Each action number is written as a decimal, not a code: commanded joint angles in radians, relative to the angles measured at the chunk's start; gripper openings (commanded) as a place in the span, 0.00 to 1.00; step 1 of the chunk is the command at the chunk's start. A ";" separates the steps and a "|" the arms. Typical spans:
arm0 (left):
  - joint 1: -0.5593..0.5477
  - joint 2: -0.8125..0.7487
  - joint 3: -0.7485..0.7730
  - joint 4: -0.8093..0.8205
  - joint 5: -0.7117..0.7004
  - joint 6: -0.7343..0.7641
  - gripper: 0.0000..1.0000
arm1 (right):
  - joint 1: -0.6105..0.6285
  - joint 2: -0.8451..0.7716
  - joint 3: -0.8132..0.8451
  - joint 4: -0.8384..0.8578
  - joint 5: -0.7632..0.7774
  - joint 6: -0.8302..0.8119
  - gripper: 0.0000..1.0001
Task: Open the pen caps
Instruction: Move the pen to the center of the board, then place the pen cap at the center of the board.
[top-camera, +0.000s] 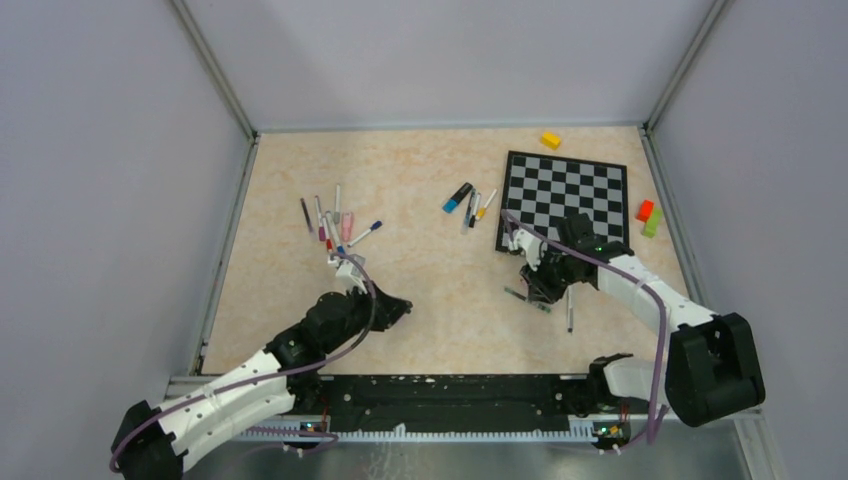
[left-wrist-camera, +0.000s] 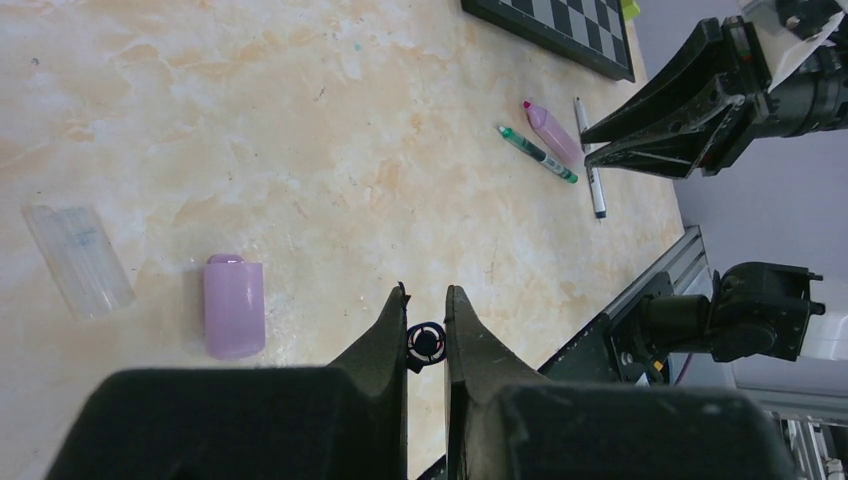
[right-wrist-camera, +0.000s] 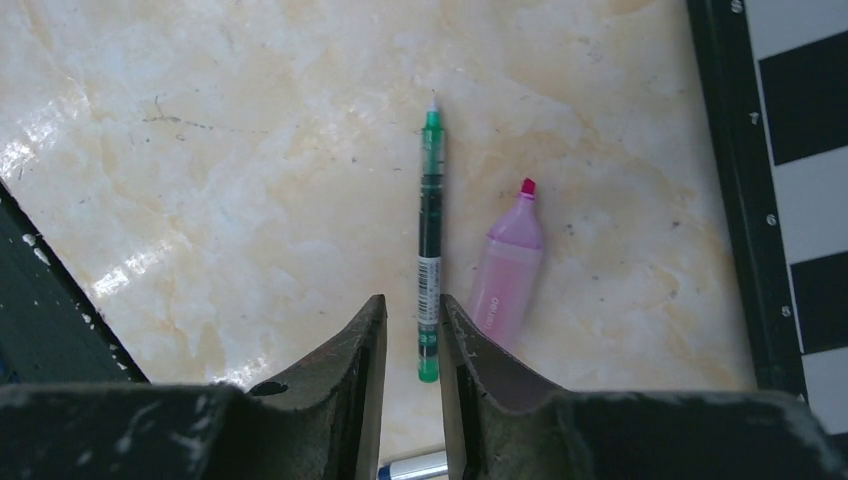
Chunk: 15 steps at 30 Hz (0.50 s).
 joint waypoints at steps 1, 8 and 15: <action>0.004 0.031 0.000 0.058 0.030 0.033 0.08 | -0.053 -0.047 0.039 -0.007 -0.005 -0.011 0.25; 0.005 0.180 0.100 -0.038 0.060 0.075 0.09 | -0.066 -0.047 0.040 -0.005 -0.007 -0.011 0.27; 0.002 0.442 0.249 -0.189 0.075 0.138 0.16 | -0.065 -0.047 0.041 -0.005 -0.002 -0.015 0.28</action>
